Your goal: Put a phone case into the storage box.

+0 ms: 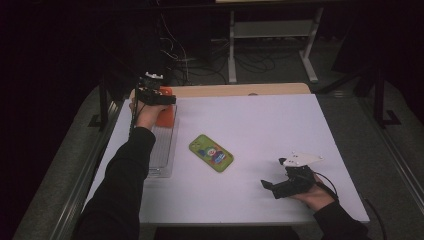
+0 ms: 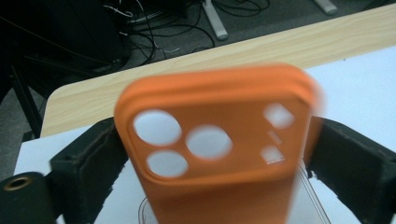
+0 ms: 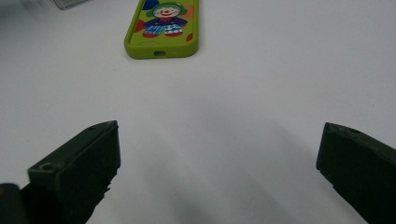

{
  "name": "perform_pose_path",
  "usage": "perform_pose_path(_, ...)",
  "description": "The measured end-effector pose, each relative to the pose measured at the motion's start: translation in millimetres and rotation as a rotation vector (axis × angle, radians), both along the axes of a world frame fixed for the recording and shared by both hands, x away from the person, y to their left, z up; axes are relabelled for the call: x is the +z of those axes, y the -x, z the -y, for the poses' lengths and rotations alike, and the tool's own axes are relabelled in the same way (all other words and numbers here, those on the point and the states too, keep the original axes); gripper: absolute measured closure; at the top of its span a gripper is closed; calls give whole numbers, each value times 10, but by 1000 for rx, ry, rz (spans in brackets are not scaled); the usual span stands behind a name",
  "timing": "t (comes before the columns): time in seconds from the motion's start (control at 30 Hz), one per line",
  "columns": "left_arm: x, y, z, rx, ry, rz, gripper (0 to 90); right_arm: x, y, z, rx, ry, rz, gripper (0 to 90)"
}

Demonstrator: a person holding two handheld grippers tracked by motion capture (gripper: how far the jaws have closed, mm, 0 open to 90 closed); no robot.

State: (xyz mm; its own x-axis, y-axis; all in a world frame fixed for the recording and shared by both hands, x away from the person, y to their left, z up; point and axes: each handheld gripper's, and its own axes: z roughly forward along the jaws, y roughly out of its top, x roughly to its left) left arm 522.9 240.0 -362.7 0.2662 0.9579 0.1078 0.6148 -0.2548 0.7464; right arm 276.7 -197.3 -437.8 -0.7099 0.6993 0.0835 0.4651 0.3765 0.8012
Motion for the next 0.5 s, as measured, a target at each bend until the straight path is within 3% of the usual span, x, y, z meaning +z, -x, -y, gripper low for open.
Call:
perform_pose_path(0.33,44,16,-87,13,24,10,3,-1,0,0,1,2,0,0)
perform_pose_path(0.5,134,76,-171,1,59,16,3,-1,0,-3,2,1,1,0)
